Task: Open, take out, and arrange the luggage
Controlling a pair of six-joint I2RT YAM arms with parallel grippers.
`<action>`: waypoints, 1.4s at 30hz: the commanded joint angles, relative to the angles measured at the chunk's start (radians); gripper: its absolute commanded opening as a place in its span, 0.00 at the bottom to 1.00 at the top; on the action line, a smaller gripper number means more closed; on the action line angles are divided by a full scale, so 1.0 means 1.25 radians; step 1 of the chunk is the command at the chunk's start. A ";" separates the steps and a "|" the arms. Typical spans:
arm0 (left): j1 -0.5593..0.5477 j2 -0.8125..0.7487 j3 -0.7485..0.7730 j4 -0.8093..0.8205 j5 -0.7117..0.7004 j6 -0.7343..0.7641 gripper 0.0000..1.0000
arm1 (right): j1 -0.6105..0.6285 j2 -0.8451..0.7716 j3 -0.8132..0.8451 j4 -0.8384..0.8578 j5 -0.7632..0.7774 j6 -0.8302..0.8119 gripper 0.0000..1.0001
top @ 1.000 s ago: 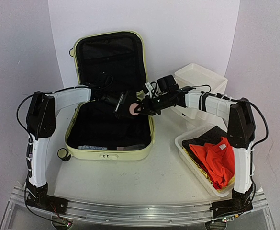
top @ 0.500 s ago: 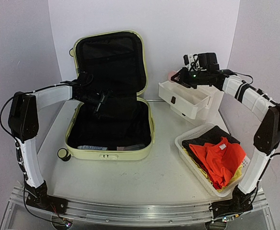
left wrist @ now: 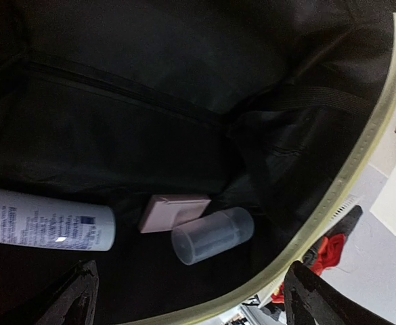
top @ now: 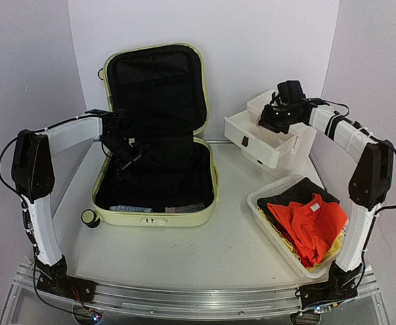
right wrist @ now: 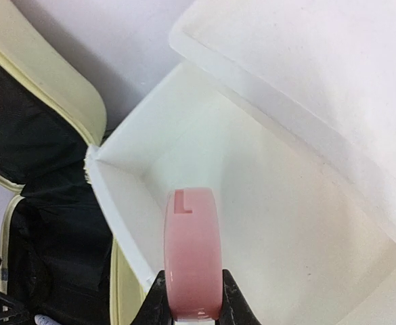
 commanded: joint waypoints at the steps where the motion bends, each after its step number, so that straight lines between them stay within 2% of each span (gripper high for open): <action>1: 0.002 -0.074 0.015 -0.105 -0.134 0.075 0.96 | -0.009 0.066 0.105 -0.006 0.001 0.036 0.13; 4: 0.002 -0.087 0.003 -0.119 -0.155 0.080 0.96 | -0.009 0.143 0.199 -0.006 -0.051 0.045 0.14; 6: 0.002 -0.094 -0.001 -0.129 -0.163 0.087 0.96 | -0.013 0.194 0.268 -0.006 -0.105 0.051 0.20; 9: 0.002 -0.113 -0.011 -0.148 -0.191 0.104 0.97 | -0.016 0.242 0.346 -0.017 -0.145 0.073 0.74; 10: 0.002 -0.121 -0.016 -0.155 -0.202 0.112 0.97 | -0.017 0.242 0.346 -0.018 -0.136 0.082 0.80; 11: 0.002 -0.129 -0.022 -0.163 -0.215 0.119 0.99 | -0.017 0.235 0.338 -0.018 -0.125 0.086 0.82; 17: 0.002 -0.156 -0.062 -0.223 -0.284 0.116 1.00 | -0.018 0.138 0.250 -0.011 -0.100 0.014 0.82; 22: 0.003 -0.128 -0.103 -0.225 -0.234 0.106 1.00 | -0.018 0.100 0.232 -0.001 -0.179 -0.038 0.82; 30: 0.003 -0.077 -0.105 -0.225 -0.206 0.099 0.99 | -0.017 0.091 0.226 0.034 -0.283 -0.044 0.82; 38: 0.002 -0.017 -0.127 -0.220 -0.154 0.040 0.99 | -0.017 0.097 0.215 0.041 -0.300 -0.046 0.82; 42: -0.009 0.030 -0.100 -0.217 -0.140 0.055 0.97 | -0.017 0.106 0.207 0.045 -0.313 -0.046 0.82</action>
